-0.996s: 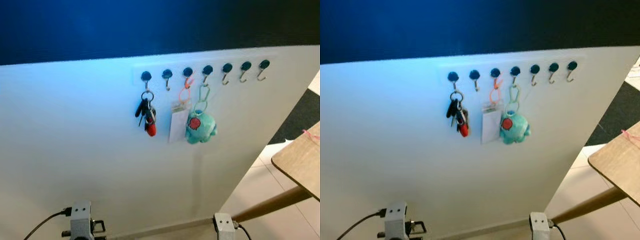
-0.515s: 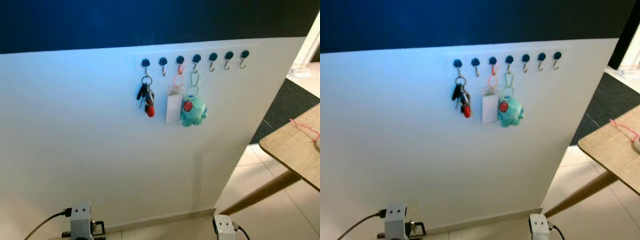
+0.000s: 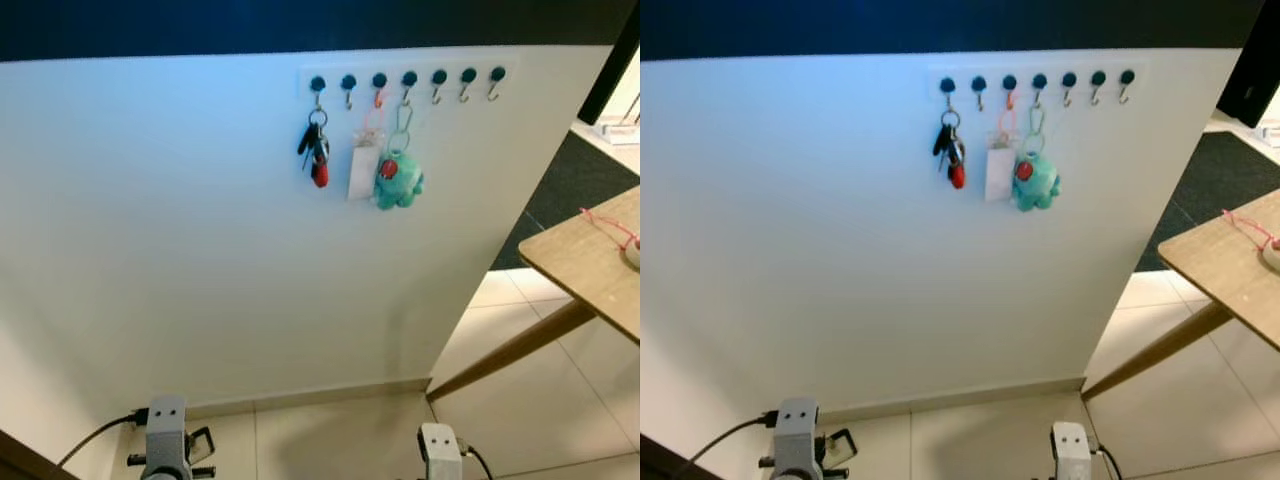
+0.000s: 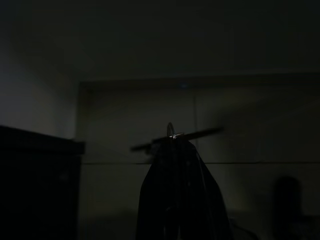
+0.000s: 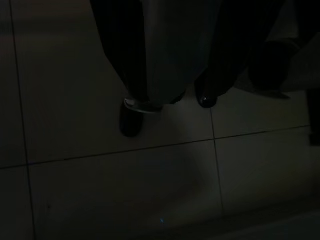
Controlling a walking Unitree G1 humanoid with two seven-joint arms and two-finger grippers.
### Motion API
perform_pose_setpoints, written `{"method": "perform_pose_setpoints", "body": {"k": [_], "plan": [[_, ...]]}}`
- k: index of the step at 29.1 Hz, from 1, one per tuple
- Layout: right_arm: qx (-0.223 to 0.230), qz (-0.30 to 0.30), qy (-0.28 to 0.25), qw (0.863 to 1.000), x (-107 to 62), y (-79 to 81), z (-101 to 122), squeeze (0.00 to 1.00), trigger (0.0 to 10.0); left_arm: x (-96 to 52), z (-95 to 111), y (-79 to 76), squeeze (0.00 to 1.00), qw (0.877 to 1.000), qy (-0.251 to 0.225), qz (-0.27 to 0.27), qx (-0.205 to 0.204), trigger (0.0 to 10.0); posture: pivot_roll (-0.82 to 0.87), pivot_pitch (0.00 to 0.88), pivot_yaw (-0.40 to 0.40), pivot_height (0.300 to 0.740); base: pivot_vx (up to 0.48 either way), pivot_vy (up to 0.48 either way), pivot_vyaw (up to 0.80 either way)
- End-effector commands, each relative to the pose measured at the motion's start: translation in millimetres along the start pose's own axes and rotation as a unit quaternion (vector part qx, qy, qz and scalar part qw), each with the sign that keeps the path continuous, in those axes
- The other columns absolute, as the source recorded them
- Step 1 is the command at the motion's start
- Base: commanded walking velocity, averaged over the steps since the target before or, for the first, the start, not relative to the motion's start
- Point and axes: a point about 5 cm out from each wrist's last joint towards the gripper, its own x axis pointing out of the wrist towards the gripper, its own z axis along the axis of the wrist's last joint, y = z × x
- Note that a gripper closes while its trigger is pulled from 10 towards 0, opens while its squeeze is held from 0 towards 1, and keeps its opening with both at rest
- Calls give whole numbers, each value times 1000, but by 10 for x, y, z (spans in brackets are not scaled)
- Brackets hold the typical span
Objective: Hang keys on a hook
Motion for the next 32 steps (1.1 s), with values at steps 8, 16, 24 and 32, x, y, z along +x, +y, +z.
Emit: {"method": "perform_pose_setpoints", "body": {"k": [8, 16, 24, 32], "plan": [[8, -7, -7, 1000, -5, -37, 25, 0, 10000, 24, 46, 40, 0, 1000, 3, 13, 8, 10000, 32, 58, 33, 740, 0, -420, 0], [4, -8, -9, 1000, -5, -57, 44, 0, 10000, 26, 27, 60, 0, 999, 14, 41, 2, 10000, 25, 50, 30, 740, 0, 0, 0], [-1, -8, -12, 1000, -6, -64, 57, 0, 10000, 38, 77, 116, 0, 999, 3, 50, 3, 10000, 19, 38, 34, 740, 0, 0, 0], [-20, -14, -34, 999, 3, -68, 148, 0, 10000, 56, 454, -126, 0, 977, -109, -115, 145, 10000, 15, 44, 34, 740, 0, 0, 0]]}}
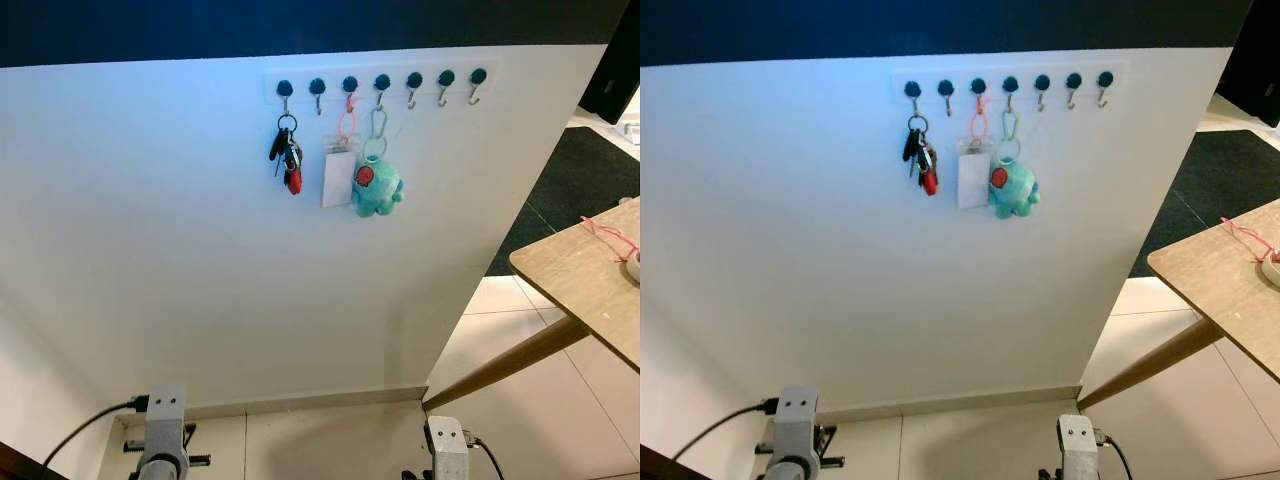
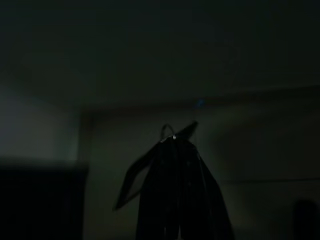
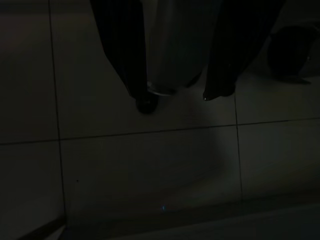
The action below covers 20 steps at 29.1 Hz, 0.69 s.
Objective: Hang keys on a hook
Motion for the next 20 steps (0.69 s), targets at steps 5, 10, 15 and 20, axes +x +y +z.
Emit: {"method": "perform_pose_setpoints", "body": {"k": [5, 10, 15, 20], "plan": [[-19, -10, -51, 998, 21, -50, 232, 0, 10000, -39, 673, -411, 0, 925, -170, -246, 235, 10000, 20, 50, 27, 740, 0, 0, 0], [-25, 4, -119, 993, 25, -56, 507, 0, 10000, -263, 1465, -717, 0, 851, -279, -362, 258, 10000, 20, 60, 22, 740, 0, 0, 0], [-22, 8, -151, 988, 21, -35, 617, 0, 10000, -487, 1966, -900, 0, 813, -349, -410, 222, 10000, 15, 61, 25, 740, 0, 0, 0], [-18, 12, -171, 985, 26, 30, 666, 0, 10000, -826, 2604, -1115, 0, 762, -437, -447, 170, 10000, 15, 59, 21, 740, 0, 0, 0]]}}
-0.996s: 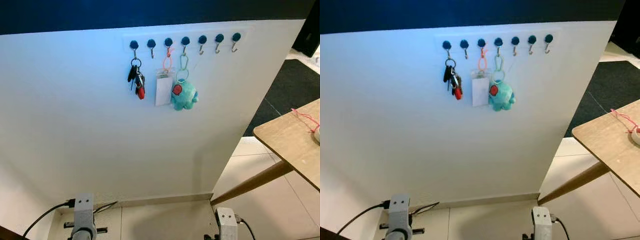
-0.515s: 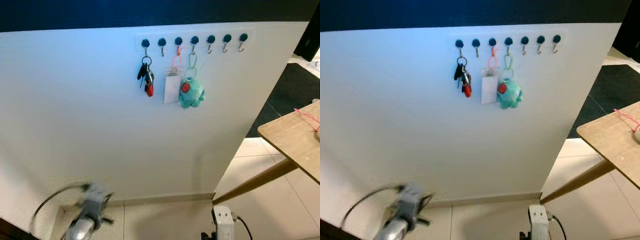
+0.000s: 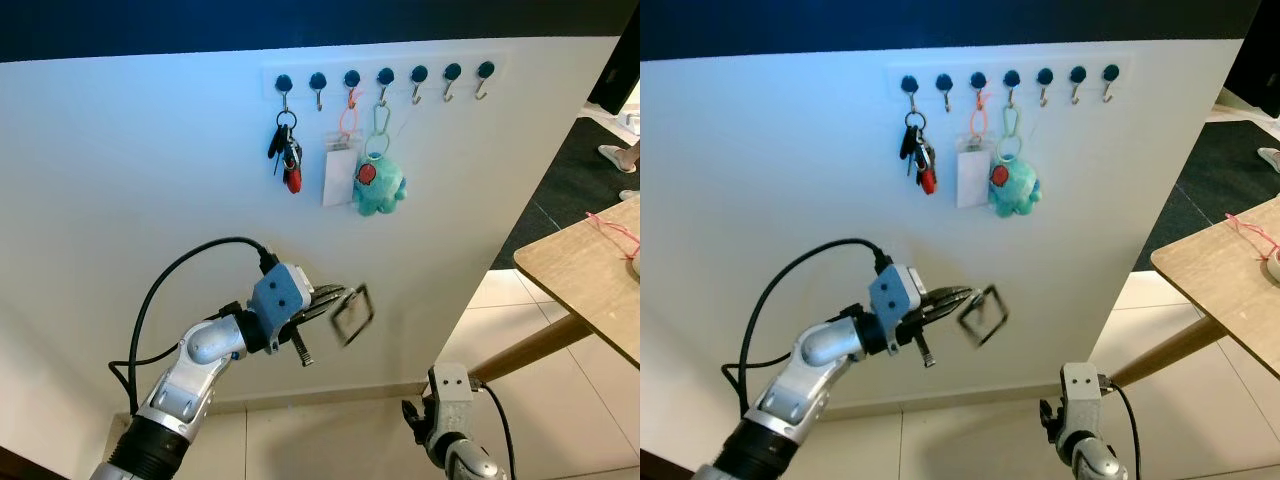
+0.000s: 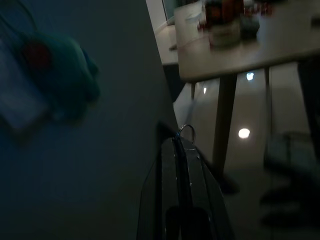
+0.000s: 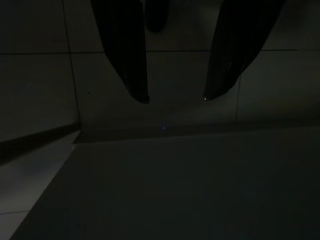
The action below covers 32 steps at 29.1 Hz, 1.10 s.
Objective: Hang keys on a hook
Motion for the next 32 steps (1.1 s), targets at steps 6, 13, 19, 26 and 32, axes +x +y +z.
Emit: {"method": "perform_pose_setpoints", "body": {"k": [6, 13, 19, 26, 32], "plan": [[15, 3, -12, 1000, 7, 66, 3, 0, 10000, 274, 564, 121, 0, 997, -70, -14, 3, 10000, 16, 54, 21, 740, 0, 0, 0], [26, 3, -23, 999, 34, 88, 59, 0, 10000, 358, 728, 390, 0, 999, -10, 29, 42, 10000, 17, 56, 26, 740, 0, 0, 0], [29, 4, -27, 999, 49, 101, 86, 0, 10000, 366, 762, 459, 0, 997, 8, 37, 63, 10000, 17, 56, 27, 740, 0, 0, 0], [34, 6, -44, 998, 89, 132, 182, 0, 10000, 416, 881, 681, 0, 987, 41, 72, 140, 10000, 14, 55, 28, 740, 0, 0, 0], [34, 3, -53, 998, 104, 129, 229, 0, 10000, 503, 954, 760, 0, 980, 60, 72, 177, 10000, 12, 58, 28, 740, 0, 0, 0]]}}
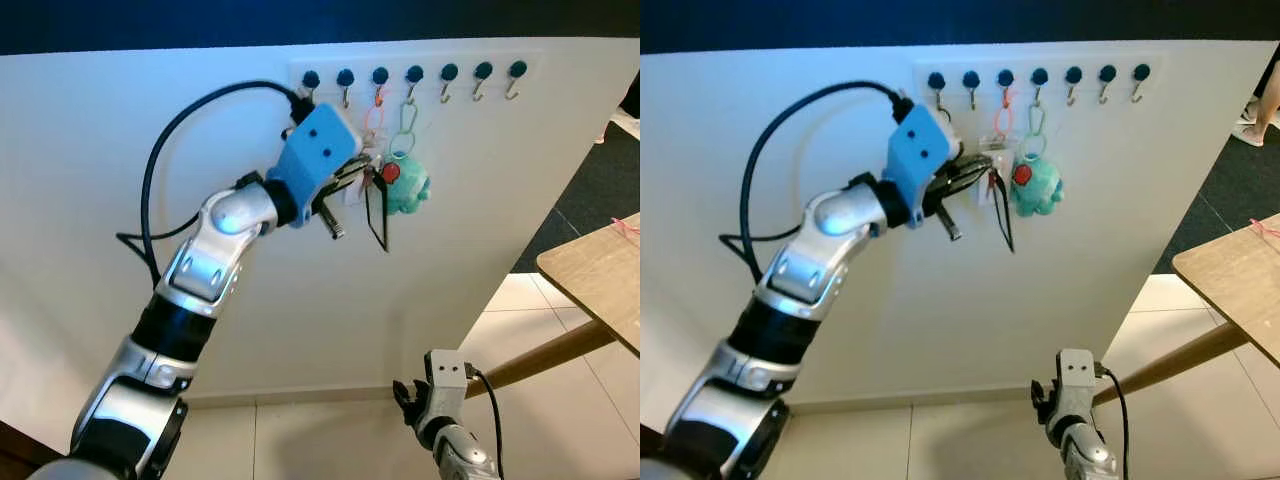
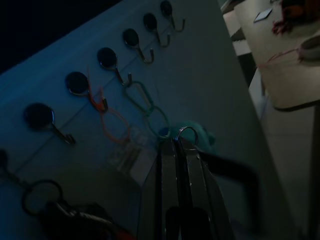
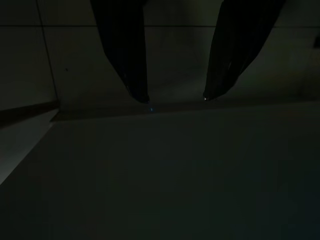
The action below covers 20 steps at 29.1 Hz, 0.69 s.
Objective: Hang keys on a hook
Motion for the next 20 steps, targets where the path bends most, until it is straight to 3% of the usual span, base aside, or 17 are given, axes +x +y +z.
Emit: {"method": "perform_pose_setpoints", "body": {"k": [1, 13, 20], "plan": [[5, -2, -10, 1000, 11, 11, 31, 0, 10000, -4, -27, 43, 0, 1000, 18, 2, 25, 10000, 12, 58, 28, 740, 0, 0, 0], [6, -8, -24, 1000, 32, 16, 87, 0, 10000, 157, 54, 203, 0, 995, 14, 54, 84, 10000, 10, 60, 30, 740, 0, 0, 0], [7, -8, -32, 999, 52, 29, 130, 0, 10000, 228, 54, 313, 0, 992, 18, 95, 86, 10000, 9, 60, 32, 740, 0, 0, 0]]}}
